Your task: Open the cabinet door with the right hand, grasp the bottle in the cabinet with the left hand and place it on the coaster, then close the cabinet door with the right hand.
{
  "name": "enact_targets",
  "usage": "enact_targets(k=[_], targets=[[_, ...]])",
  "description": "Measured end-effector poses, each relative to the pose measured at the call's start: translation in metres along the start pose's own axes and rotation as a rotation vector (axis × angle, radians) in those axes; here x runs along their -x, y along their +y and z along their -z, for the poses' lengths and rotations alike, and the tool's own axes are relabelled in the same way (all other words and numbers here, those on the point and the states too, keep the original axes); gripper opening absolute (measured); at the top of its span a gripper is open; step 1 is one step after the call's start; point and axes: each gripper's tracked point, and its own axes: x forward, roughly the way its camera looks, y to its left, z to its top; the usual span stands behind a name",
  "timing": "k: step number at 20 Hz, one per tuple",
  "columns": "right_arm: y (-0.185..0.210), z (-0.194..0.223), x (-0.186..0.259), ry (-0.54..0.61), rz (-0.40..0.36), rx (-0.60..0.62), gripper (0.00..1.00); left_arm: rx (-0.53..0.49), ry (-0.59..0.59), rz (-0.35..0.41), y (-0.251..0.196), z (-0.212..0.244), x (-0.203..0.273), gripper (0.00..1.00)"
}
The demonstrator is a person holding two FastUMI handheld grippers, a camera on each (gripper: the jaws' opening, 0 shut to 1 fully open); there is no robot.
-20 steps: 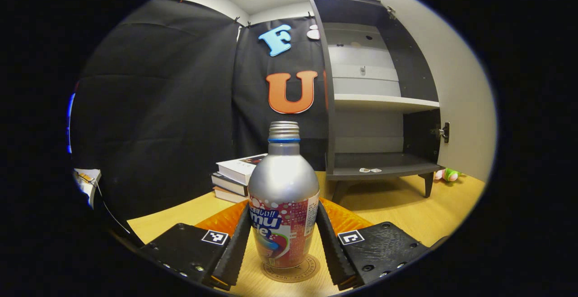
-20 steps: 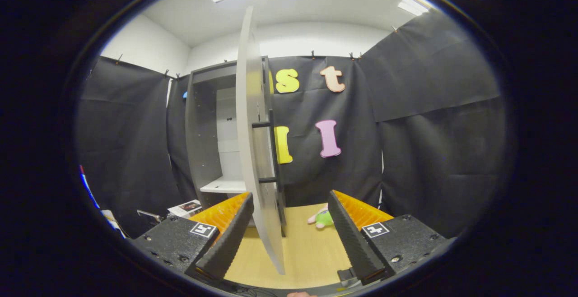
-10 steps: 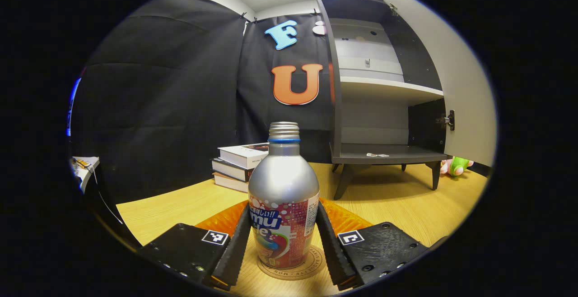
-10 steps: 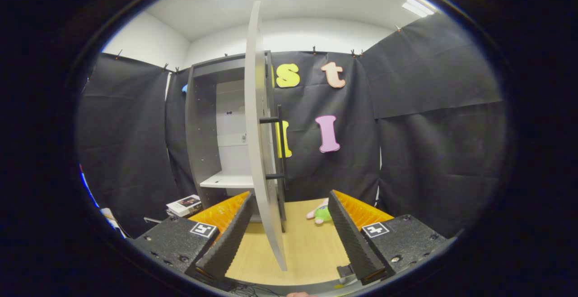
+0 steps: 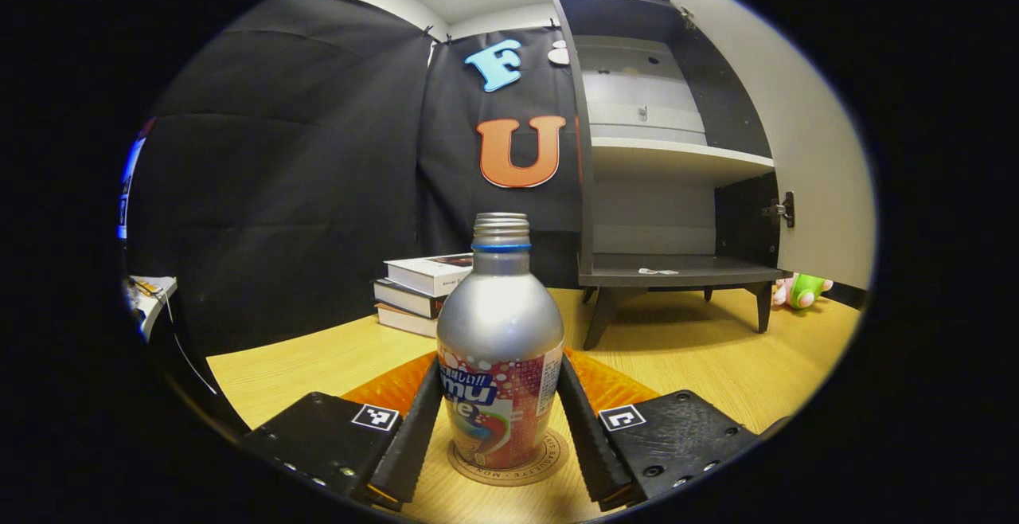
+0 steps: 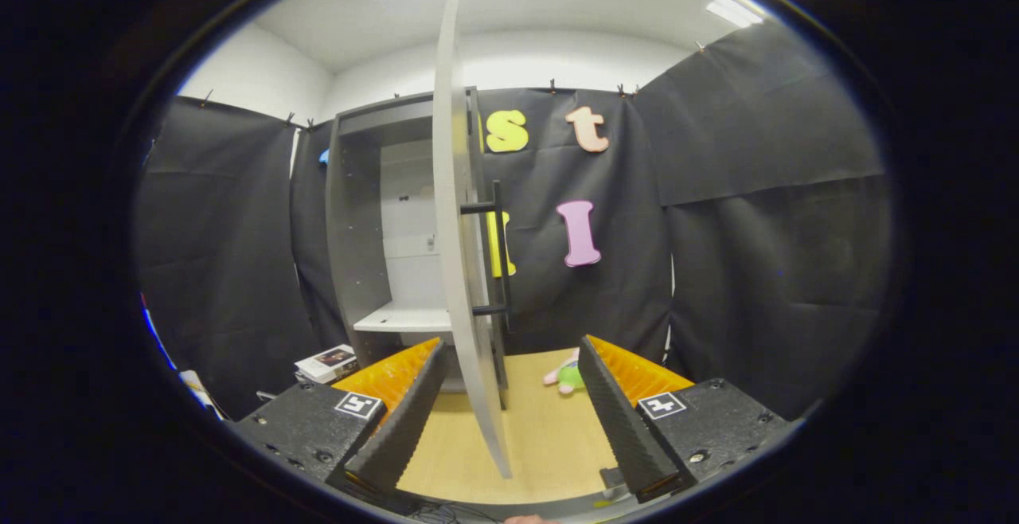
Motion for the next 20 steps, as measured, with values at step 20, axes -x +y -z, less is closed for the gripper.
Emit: enact_targets(k=[20], targets=[[-0.034, 0.002, -0.014, -0.083, -0.004, -0.016, 1.0, -0.066, -0.158, 0.109, -0.006, -0.208, 0.073, 0.96]])
